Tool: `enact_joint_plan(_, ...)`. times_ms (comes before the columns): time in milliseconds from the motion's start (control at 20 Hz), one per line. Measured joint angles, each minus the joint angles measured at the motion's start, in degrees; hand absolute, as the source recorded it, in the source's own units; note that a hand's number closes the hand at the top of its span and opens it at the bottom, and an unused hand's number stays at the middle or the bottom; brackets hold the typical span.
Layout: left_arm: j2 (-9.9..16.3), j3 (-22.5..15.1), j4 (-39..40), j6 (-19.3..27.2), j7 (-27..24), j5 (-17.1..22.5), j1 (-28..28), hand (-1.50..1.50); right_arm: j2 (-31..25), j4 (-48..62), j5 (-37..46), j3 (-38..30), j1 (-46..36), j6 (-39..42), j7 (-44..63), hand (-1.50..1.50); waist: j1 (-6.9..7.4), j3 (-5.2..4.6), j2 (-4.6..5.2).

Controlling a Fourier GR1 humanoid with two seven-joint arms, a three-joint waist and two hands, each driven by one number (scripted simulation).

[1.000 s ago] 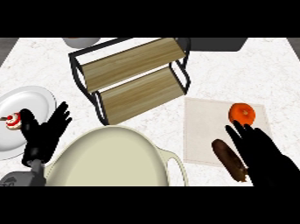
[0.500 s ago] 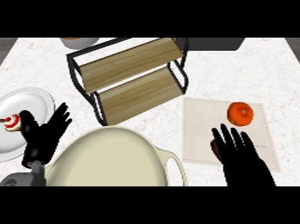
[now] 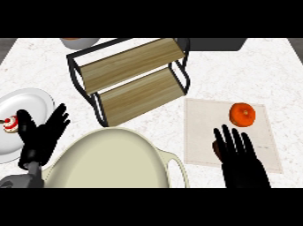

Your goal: Pick the sweet potato from the placemat and place it in the tiered shelf

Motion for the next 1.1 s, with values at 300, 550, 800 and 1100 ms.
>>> enact_joint_plan(300,-0.94,0.97,0.17,-0.80,-1.10,-0.79,0.58,0.00,1.55,5.21,3.88,-1.71,1.40,-3.68,-2.76,-1.50,0.00,0.06,-0.05)
enact_joint_plan(550,-1.05,1.68,-1.03,-1.27,0.07,-1.32,0.94,0.00,3.28,8.22,6.65,-4.01,0.52,-4.11,-4.00,-1.50,0.04,0.02,-0.01)
enact_joint_plan(800,-1.64,2.30,-0.39,-1.74,0.07,-2.12,0.51,0.00,3.95,11.80,7.74,-7.02,-0.22,-6.87,-8.19,-1.50,0.03,0.04,-0.01)
enact_joint_plan(1100,-2.48,3.07,0.58,-2.09,-0.02,-3.08,-0.34,0.00,6.85,17.48,7.76,-10.60,-2.64,-10.39,-13.86,-1.50,0.09,-0.21,-0.22)
